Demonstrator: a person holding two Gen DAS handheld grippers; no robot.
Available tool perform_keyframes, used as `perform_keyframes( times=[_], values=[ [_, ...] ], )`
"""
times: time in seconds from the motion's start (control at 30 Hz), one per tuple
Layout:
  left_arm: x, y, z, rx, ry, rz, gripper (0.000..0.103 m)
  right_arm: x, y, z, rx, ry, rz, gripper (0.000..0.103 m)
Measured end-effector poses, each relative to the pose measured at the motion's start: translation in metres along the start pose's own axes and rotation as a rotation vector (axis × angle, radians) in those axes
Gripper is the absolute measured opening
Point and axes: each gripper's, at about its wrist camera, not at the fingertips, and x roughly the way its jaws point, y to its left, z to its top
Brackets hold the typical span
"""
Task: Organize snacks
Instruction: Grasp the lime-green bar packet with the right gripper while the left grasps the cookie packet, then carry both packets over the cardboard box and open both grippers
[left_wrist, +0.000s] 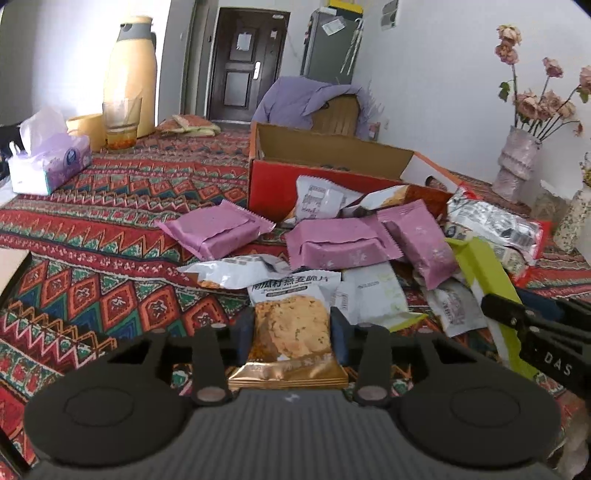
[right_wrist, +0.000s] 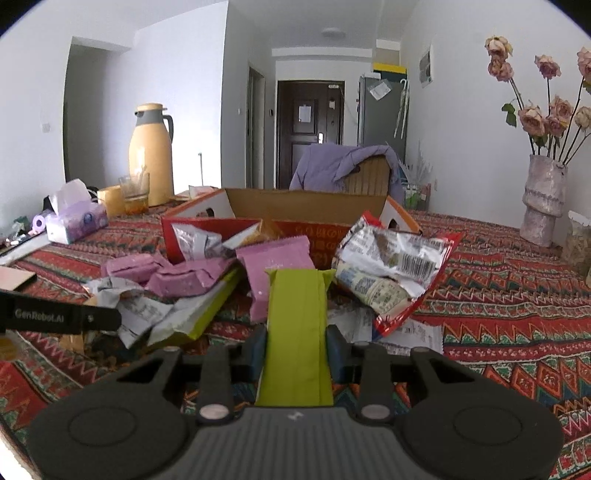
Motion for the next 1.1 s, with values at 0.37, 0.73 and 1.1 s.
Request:
perform_keyframes(
  times=[0.37,0.73,1.1],
  values=[
    [-0.03,-0.02,0.016,0.031,-0.091,-0.065,0.041,-0.018,-0.001,0.021,0.003,-0.073,0.008,0.033],
    [-0.01,-0.034,0.069,0.026,-0.142,-0.085,0.041,0.001,-0.023,0.077,0.02,-0.131,0.022,0.033],
    [0.046,-0.042,0.149,-0.005,-0.171,-0.048,0.041,0.07,-0.04,0.154,0.071,-0.11,0.031,0.033]
  ],
)
